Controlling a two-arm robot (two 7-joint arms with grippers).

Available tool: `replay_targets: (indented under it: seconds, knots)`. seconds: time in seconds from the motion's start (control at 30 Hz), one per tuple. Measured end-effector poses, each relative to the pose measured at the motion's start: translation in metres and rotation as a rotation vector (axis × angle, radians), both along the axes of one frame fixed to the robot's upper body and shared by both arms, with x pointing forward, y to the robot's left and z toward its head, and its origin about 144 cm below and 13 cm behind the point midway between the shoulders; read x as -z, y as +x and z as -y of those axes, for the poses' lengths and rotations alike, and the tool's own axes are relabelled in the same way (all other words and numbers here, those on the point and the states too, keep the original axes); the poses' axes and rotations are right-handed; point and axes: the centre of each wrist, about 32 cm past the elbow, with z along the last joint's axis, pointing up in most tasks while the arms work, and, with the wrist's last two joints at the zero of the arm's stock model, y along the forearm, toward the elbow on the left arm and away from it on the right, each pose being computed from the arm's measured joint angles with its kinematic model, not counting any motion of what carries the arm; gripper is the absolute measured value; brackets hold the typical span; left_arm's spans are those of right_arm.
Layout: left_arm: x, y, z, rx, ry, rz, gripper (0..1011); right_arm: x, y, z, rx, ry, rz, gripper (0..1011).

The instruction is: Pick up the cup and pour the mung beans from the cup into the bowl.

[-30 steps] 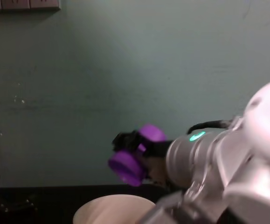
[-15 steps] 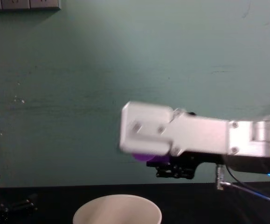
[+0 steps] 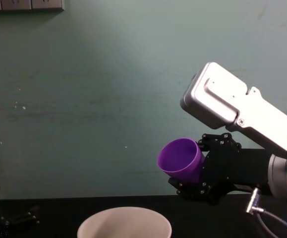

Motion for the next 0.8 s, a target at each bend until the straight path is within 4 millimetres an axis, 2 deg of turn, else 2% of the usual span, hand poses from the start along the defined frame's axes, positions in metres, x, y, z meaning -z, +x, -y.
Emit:
replay_targets:
  seconds: [0.47, 0.6, 0.8]
  knots:
    - [0.000, 0.000, 0.000, 0.000, 0.000, 0.000, 1000, 0.000, 0.002, 0.000, -0.002, -0.020, 0.004, 720]
    - [0.000, 0.000, 0.000, 0.000, 0.000, 0.000, 1000, 0.009, 0.005, 0.007, -0.002, 0.022, -0.004, 719]
    - [0.000, 0.000, 0.000, 0.000, 0.000, 0.000, 1000, 0.040, 0.009, 0.026, -0.006, 0.191, -0.036, 719]
